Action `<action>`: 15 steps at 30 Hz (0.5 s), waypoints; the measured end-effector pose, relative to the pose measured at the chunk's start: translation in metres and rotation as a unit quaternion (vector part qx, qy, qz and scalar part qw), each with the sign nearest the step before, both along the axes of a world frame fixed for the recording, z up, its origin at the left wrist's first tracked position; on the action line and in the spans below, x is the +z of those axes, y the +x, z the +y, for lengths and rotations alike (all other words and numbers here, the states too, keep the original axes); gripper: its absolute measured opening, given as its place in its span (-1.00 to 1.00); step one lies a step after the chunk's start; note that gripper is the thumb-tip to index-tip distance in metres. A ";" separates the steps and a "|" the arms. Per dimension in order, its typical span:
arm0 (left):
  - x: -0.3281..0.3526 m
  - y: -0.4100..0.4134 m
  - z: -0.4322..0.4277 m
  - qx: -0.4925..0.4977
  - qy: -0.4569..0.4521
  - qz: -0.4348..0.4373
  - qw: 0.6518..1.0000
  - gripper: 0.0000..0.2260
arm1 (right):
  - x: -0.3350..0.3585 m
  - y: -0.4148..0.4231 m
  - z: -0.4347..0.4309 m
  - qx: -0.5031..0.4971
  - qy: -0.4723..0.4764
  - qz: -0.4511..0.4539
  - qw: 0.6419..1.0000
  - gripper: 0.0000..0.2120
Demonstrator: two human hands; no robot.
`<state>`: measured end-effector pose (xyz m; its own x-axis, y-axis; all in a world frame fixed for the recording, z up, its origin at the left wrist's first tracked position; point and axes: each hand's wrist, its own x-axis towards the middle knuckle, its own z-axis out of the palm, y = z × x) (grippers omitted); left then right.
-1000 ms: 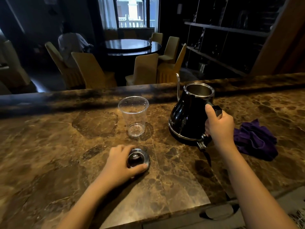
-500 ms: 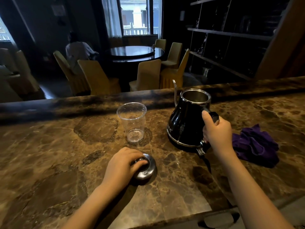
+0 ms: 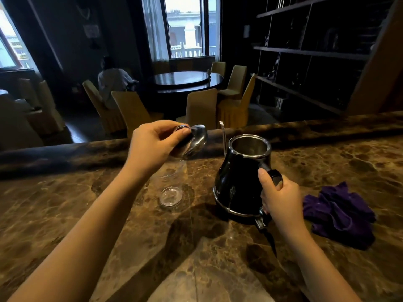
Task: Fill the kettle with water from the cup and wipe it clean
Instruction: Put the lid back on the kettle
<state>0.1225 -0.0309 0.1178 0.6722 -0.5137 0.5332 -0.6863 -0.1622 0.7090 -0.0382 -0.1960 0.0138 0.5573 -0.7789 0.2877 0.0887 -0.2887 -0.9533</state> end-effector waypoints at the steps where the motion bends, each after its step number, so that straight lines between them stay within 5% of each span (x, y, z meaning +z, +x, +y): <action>1: 0.004 -0.001 -0.014 -0.014 0.015 -0.004 1.000 -0.84 | 0.001 -0.001 0.000 0.001 -0.002 0.002 1.000 -0.64; 15: -0.002 -0.001 -0.134 -0.152 0.131 -0.061 0.978 -0.83 | -0.003 -0.009 -0.007 0.034 0.027 0.045 0.998 -0.72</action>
